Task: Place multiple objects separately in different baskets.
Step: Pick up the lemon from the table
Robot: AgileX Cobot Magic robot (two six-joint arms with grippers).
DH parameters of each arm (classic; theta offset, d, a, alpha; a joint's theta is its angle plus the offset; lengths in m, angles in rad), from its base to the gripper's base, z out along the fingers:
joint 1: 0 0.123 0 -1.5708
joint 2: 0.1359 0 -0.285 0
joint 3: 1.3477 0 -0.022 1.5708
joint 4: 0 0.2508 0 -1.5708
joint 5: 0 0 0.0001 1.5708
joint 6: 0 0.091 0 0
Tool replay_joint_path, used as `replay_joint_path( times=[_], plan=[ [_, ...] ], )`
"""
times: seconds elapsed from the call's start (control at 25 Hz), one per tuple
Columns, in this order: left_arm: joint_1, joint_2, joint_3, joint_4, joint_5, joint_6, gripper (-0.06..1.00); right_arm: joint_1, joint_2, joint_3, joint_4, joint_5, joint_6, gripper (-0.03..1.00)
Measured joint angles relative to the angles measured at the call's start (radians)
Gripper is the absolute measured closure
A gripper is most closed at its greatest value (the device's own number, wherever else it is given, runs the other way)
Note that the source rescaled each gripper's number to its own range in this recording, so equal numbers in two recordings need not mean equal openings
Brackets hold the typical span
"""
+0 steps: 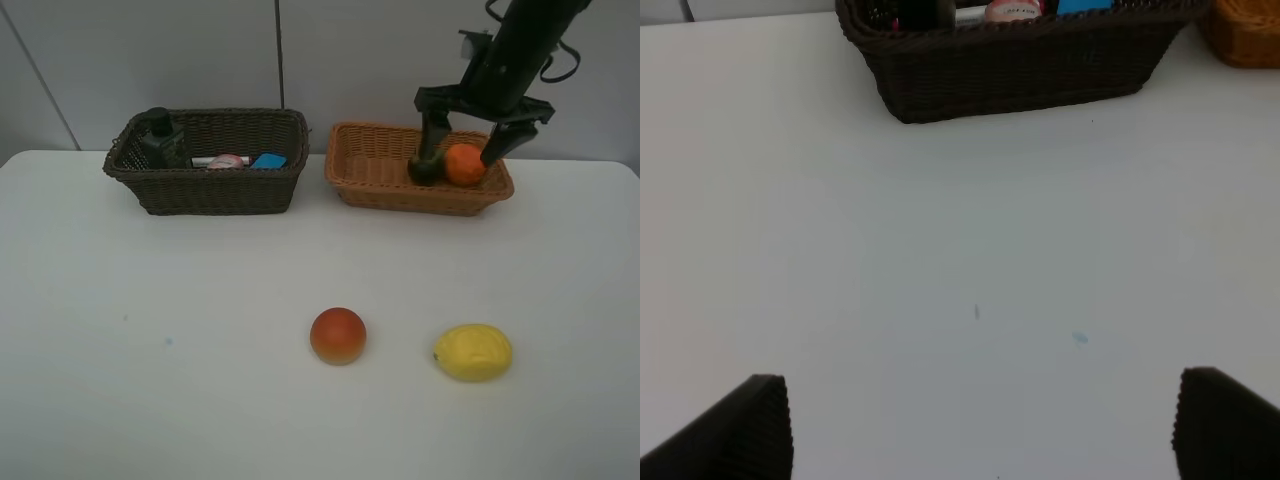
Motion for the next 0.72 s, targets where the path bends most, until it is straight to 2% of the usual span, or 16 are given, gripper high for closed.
replay_joint_path(
  times=[0.24, 0.52, 0.72],
  plan=[
    [0.000, 0.000, 0.000, 0.000, 0.000, 0.000, -0.06, 0.033, -0.253, 0.303, -0.006, 0.003, -0.152, 0.03],
    [0.000, 0.000, 0.000, 0.000, 0.000, 0.000, -0.06, 0.122, -0.441, 0.678, -0.011, -0.003, -0.308, 0.03],
    [0.000, 0.000, 0.000, 0.000, 0.000, 0.000, -0.06, 0.193, -0.517, 0.869, -0.030, -0.181, -0.352, 0.03]
  ],
)
